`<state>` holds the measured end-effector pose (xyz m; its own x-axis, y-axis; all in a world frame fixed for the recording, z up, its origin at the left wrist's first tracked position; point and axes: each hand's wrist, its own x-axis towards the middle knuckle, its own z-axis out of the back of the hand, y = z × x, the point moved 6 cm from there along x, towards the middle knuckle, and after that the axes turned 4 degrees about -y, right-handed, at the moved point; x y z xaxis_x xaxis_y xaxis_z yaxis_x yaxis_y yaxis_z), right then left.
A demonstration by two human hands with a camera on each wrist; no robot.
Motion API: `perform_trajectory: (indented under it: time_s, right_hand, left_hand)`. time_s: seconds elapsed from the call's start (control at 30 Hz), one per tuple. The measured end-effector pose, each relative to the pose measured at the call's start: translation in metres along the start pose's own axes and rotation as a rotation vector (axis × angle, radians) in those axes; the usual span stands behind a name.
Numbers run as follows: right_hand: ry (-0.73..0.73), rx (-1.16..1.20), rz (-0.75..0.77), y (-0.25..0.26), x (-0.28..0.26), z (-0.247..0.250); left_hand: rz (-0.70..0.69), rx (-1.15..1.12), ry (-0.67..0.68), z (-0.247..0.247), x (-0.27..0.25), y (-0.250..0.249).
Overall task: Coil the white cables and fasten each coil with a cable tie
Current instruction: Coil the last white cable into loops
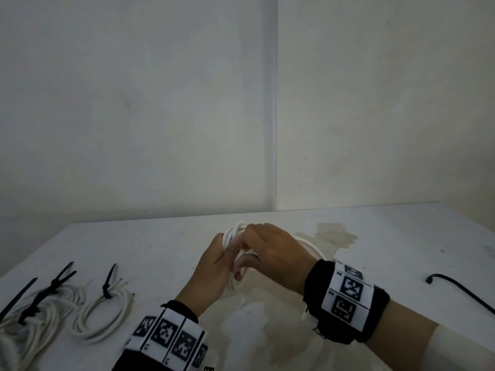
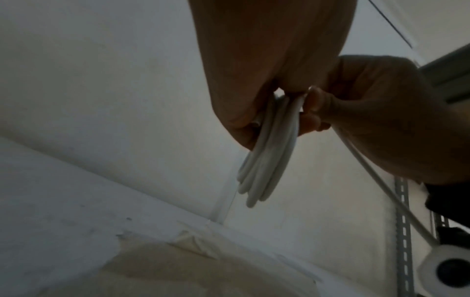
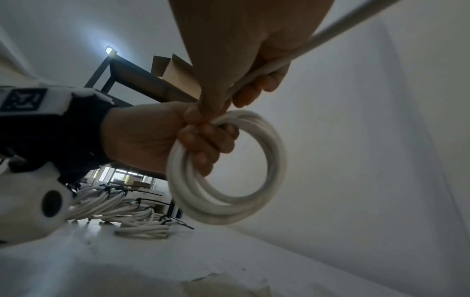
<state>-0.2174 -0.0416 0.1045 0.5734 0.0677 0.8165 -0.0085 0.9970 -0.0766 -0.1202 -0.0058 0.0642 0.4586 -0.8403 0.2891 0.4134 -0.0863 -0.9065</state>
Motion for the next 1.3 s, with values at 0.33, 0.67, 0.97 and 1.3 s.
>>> perform_trajectory:
  time_s: [0.33,0.67,0.97,1.3]
  right_hand:
    - [0.074,0.214,-0.256,-0.034,-0.002,0.017]
    - [-0.035,0.18,-0.422,-0.061,-0.017,0.027]
    - [0.056,0.272,-0.643,-0.05,-0.025,0.022]
    - [0.234,0.208,-0.869,-0.06,-0.032,0.02]
  left_hand:
    - [0.135,-0.178,0.235,-0.014,-0.015,-0.013]
    - [0.164,-0.357,0.094,-0.008,-0.018,-0.036]
    - [0.238,-0.546,-0.024,-0.007,-0.015,-0.028]
    - [0.212,-0.61,-0.046,-0.001,-0.013,-0.03]
